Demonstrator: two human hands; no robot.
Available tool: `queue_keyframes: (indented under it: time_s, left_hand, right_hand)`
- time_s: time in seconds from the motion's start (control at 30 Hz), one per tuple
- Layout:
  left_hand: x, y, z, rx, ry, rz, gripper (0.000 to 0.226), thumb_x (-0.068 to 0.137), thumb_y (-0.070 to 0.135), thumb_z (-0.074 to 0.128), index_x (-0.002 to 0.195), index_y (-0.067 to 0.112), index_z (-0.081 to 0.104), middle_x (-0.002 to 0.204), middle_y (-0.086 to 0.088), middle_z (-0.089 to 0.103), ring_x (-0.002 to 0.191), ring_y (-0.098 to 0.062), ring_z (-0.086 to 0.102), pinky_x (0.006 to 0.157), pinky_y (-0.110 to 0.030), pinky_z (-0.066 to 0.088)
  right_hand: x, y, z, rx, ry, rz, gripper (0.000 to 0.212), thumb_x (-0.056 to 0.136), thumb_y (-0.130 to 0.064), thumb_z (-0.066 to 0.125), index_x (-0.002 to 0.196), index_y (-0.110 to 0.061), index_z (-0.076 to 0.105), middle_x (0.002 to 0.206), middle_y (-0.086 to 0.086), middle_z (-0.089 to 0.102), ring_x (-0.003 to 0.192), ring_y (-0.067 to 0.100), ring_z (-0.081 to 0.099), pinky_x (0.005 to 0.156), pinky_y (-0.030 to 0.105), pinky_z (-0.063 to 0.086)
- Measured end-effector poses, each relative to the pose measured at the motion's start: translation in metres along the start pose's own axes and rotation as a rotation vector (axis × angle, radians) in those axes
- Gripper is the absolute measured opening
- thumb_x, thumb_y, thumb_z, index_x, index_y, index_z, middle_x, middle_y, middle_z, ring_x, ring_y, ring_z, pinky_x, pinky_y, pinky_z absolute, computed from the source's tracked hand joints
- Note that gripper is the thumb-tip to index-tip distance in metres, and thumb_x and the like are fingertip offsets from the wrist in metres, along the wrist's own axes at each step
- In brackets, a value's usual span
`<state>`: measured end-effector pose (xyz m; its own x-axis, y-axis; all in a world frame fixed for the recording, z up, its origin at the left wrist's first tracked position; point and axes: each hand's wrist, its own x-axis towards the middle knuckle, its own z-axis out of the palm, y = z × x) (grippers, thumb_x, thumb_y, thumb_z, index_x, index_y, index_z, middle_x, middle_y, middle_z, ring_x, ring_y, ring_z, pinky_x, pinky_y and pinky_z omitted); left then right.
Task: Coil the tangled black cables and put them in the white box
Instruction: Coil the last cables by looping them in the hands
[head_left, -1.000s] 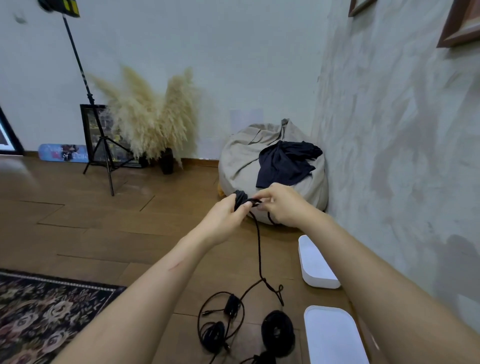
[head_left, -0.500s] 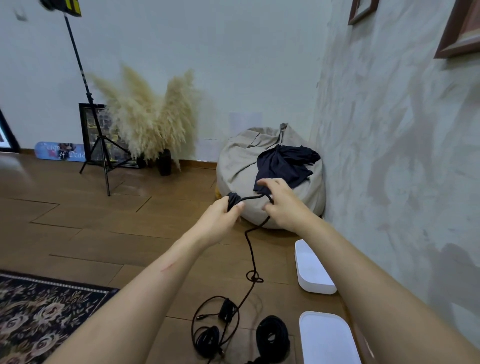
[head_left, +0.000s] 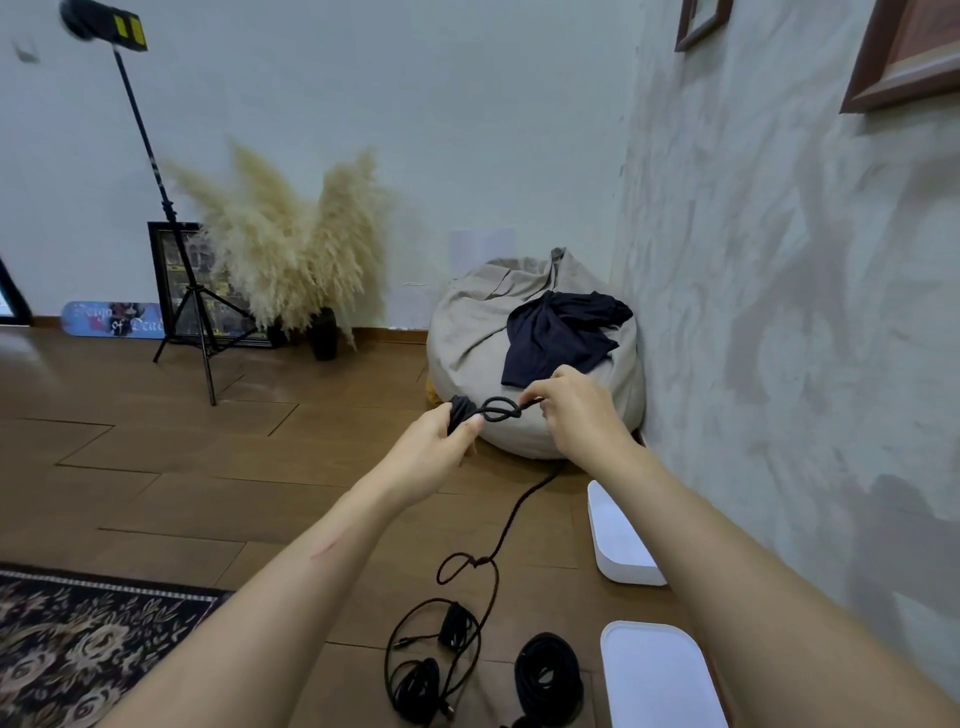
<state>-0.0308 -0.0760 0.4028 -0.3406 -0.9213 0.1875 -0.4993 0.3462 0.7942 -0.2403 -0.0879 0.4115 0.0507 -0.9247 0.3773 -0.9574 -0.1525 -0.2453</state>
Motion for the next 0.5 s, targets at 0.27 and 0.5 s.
queue_keyframes:
  time_s: [0.27, 0.5]
  left_hand:
    - [-0.004, 0.019, -0.007, -0.075, 0.07, 0.14, 0.023, 0.107, 0.038, 0.048, 0.091, 0.029, 0.061, 0.087, 0.007, 0.069, 0.081, -0.006, 0.062, 0.077, -0.034, 0.05]
    - [0.005, 0.088, -0.037, -0.177, 0.164, 0.362, 0.022, 0.109, 0.03, 0.048, 0.104, 0.015, 0.063, 0.089, -0.003, 0.066, 0.083, -0.015, 0.064, 0.073, -0.019, 0.049]
  right_hand:
    - [0.001, -0.002, -0.02, 0.27, 0.07, -0.082, 0.046, 0.076, -0.066, 0.075, 0.093, -0.028, 0.054, 0.102, -0.009, 0.051, 0.09, 0.011, 0.054, 0.077, 0.03, 0.047]
    - [0.034, -0.027, -0.124, 0.146, 0.316, -0.261, 0.03, 0.086, -0.05, 0.072, 0.094, -0.025, 0.058, 0.094, -0.008, 0.058, 0.086, 0.019, 0.057, 0.071, 0.036, 0.04]
